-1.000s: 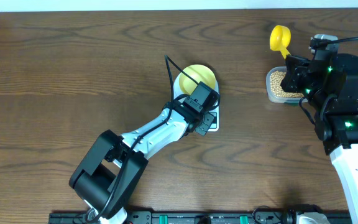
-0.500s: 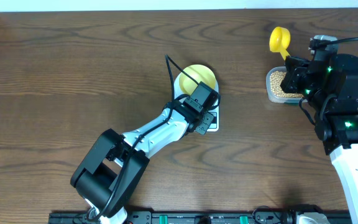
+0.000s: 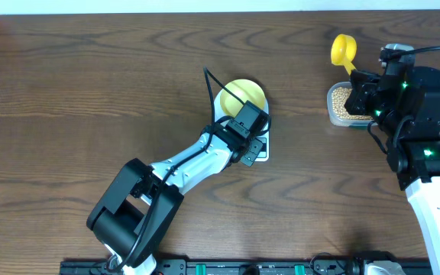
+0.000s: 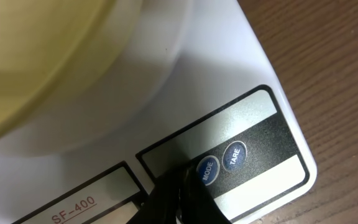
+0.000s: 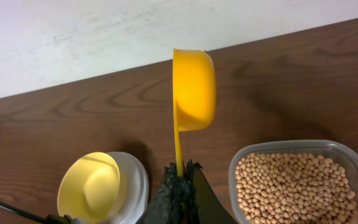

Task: Scoop item into bowl and weigh 50g on scale
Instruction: 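Press the scale's tare button with the left gripper, then pull the left gripper back from the scale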

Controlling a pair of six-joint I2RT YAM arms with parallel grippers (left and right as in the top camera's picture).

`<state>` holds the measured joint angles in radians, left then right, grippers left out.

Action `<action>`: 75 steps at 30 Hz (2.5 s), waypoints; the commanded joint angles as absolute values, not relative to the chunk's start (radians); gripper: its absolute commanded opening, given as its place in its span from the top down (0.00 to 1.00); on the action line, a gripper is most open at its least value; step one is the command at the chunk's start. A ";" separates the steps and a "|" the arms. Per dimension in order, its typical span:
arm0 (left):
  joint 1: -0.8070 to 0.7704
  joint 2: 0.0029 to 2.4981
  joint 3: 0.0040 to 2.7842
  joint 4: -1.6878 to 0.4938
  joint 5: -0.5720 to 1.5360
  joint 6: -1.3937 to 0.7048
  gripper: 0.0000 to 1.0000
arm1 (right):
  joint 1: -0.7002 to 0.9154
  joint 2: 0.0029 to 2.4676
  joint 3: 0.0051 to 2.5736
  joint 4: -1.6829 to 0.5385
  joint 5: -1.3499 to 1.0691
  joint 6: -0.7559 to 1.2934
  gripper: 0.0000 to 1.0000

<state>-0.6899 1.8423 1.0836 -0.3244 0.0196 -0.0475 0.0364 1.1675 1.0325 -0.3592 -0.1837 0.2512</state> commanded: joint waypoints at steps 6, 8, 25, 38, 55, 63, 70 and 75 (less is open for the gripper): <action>-0.688 1.871 1.081 -0.342 -0.028 -0.034 0.93 | 0.033 1.161 1.053 -0.361 -0.183 0.237 0.99; -0.688 1.871 1.081 -0.343 -0.027 -0.034 0.93 | 0.033 1.161 1.053 -0.360 -0.183 0.237 0.99; -0.688 1.941 1.081 -0.395 -0.027 -0.035 0.93 | 0.033 1.161 1.053 -0.385 -0.182 0.237 0.99; -0.688 1.916 1.084 -0.413 -0.027 -0.038 0.93 | 0.033 1.161 1.053 -0.385 -0.183 0.238 0.99; -0.684 1.521 1.093 -0.427 0.127 -0.038 0.54 | 0.033 1.161 1.053 -0.386 -0.183 0.237 0.99; -0.568 1.262 1.093 -0.589 0.003 -0.038 0.02 | 0.033 1.162 1.053 -0.402 -0.183 0.187 0.99; -0.476 1.235 1.092 -0.682 -0.110 -0.038 0.02 | 0.033 1.166 1.051 -0.439 -0.183 0.070 0.99; -0.474 1.252 1.092 -0.715 -0.110 -0.038 0.02 | 0.033 1.170 1.051 -0.477 -0.194 0.076 0.99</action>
<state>-0.4786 1.2407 1.0885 -0.6975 -0.0834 -0.0471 0.0364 1.1679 1.0325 -0.4648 -0.1844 0.1020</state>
